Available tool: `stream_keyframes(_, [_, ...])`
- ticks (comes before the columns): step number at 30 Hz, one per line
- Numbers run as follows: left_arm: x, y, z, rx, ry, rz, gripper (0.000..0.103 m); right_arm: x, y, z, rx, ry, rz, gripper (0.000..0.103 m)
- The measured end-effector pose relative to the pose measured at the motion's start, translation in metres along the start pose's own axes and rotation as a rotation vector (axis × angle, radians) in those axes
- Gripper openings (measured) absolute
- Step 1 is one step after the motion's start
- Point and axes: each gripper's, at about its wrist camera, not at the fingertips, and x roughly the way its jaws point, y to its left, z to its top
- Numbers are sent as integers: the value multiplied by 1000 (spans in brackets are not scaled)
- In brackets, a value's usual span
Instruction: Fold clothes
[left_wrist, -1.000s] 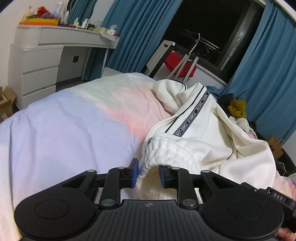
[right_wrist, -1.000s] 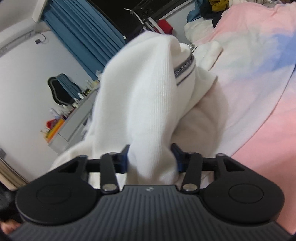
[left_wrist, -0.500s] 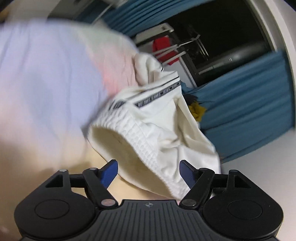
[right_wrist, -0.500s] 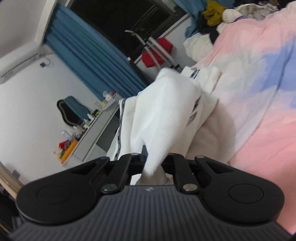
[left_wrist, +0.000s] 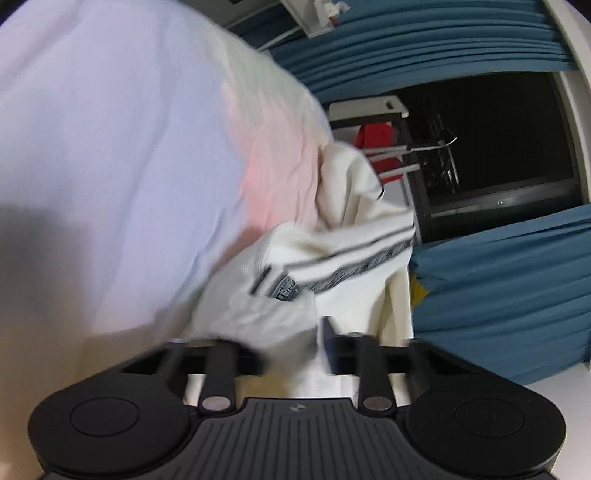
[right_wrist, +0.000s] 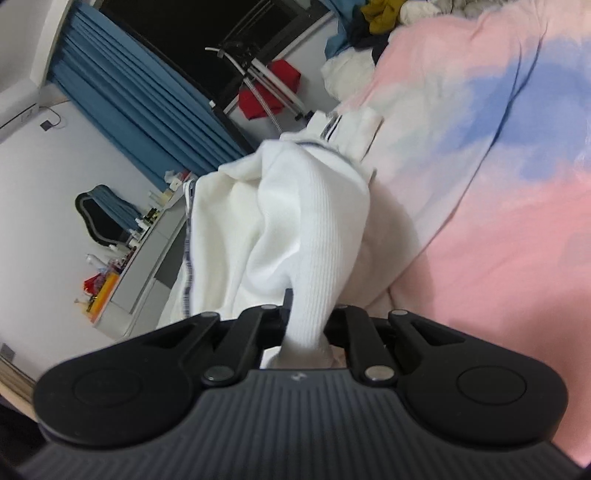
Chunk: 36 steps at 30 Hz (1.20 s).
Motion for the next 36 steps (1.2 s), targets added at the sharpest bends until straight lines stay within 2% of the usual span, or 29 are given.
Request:
stream_keyframes(4, [-3,-20,29,66,-29,-1,12,6,4,-16,15,60,39,10])
stream_keyframes(6, [-13,-41,45,119,-46,-34,11,7,10,-22,37,85,70,10])
stream_keyframes(8, [-24,-64,65,187,-65,-63,10,11,20,-29,113,123,138,9])
stream_keyframes(13, [-53,-103,129,334,-144,-11,9,34,91,-61,82,208,282,9])
stream_keyframes(20, [-92,-157,219,539,-256,64,9,109,224,-138,-10,372,535,9])
stream_keyframes(22, [-88,-144,241,567,-276,148,9,131,246,-160,-46,408,542,9])
stream_keyframes(24, [-76,-105,258,529,-254,244,9,158,256,-183,-65,465,511,9])
stream_keyframes(28, [-58,-29,280,428,-210,335,9,193,246,-211,-89,548,449,10])
stream_keyframes(30, [-51,-5,287,394,-192,349,10,198,239,-212,-84,568,447,10])
stream_keyframes(33, [-57,12,292,384,-176,331,10,193,237,-208,-112,579,458,13])
stream_keyframes(34, [-61,13,291,390,-172,322,14,190,238,-206,-134,576,460,14])
stream_keyframes(35, [-65,12,290,396,-169,316,19,185,239,-204,-158,570,454,19])
stream_keyframes(36, [-74,10,286,410,-170,316,28,180,241,-203,-183,564,446,27])
